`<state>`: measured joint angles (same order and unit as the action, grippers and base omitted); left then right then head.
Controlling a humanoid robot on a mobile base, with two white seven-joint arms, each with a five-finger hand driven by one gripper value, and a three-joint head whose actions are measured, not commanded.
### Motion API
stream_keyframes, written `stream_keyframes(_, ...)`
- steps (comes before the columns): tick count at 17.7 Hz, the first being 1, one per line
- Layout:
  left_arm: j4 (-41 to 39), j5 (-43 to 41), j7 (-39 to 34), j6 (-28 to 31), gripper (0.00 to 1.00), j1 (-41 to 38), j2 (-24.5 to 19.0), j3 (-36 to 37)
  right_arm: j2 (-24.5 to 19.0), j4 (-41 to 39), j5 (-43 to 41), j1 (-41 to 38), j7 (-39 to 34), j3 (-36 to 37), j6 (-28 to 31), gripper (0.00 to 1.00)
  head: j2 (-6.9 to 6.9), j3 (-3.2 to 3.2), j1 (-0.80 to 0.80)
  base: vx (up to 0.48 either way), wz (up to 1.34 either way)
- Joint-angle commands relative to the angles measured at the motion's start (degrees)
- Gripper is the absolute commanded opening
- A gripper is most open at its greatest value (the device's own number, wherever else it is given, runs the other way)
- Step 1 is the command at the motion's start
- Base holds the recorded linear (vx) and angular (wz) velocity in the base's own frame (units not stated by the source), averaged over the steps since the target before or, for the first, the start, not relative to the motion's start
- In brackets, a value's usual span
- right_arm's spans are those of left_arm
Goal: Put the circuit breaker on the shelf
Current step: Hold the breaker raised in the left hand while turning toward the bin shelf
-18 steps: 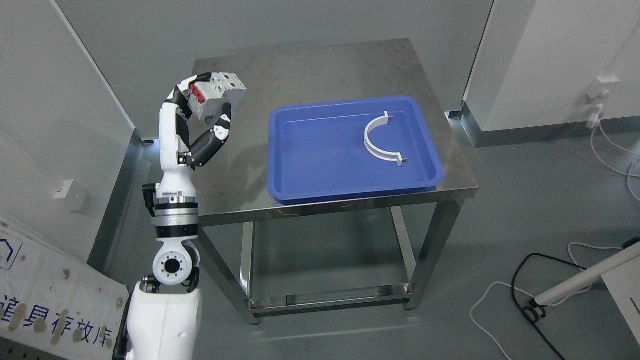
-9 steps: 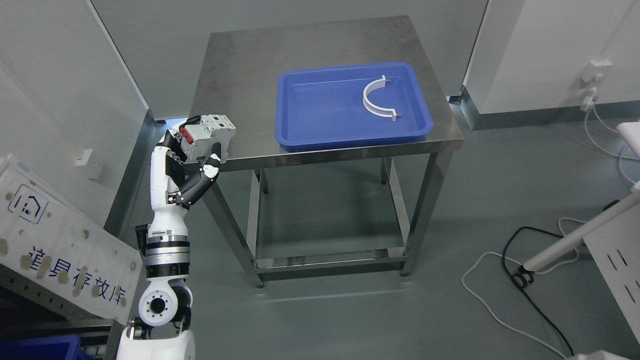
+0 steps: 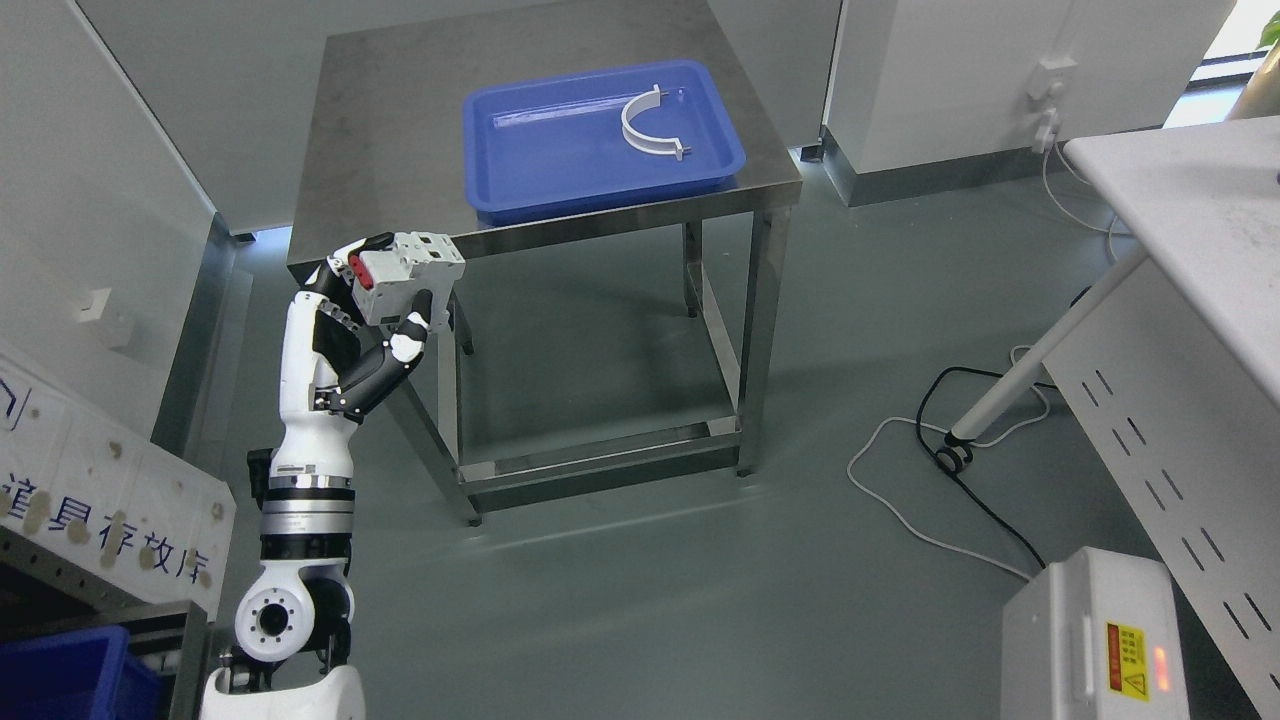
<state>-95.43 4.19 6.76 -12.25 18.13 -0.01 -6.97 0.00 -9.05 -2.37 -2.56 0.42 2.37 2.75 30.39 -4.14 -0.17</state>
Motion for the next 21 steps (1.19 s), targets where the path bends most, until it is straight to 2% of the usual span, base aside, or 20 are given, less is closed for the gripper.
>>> stream_keyframes(1, -2.5, 0.6, 1.3, -4.5, 0.04, 3.5, -1.4, -5.2, 1.0, 0.0, 0.0, 0.0, -0.2, 0.0, 0.0, 1.00, 0.00, 0.00, 0.00, -0.348, 0.12)
stream_keyframes(4, -2.5, 0.6, 5.7, -9.3, 0.04, 6.6, -1.9, -5.2, 1.0, 0.0, 0.0, 0.0, -0.2, 0.0, 0.0, 1.00, 0.00, 0.00, 0.00, -0.376, 0.21)
stream_keyframes(10, -2.5, 0.6, 6.2, -12.8, 0.05, 10.6, -1.9, -4.7, 1.0, 0.0, 0.0, 0.0, -0.2, 0.0, 0.0, 1.00, 0.00, 0.00, 0.00, -0.375, 0.27)
stream_keyframes(15, -2.5, 0.4, 11.7, -12.5, 0.05, 12.5, -2.4, -2.6, 1.0, 0.0, 0.0, 0.0, -0.2, 0.0, 0.0, 1.00, 0.00, 0.00, 0.00, -0.457, 0.37)
stream_keyframes(21, -2.5, 0.3, 12.2, -10.3, 0.06, 16.9, -10.3, -2.5, 1.0, 0.0, 0.0, 0.0, -0.2, 0.0, 0.0, 1.00, 0.00, 0.00, 0.00, -0.436, 0.77)
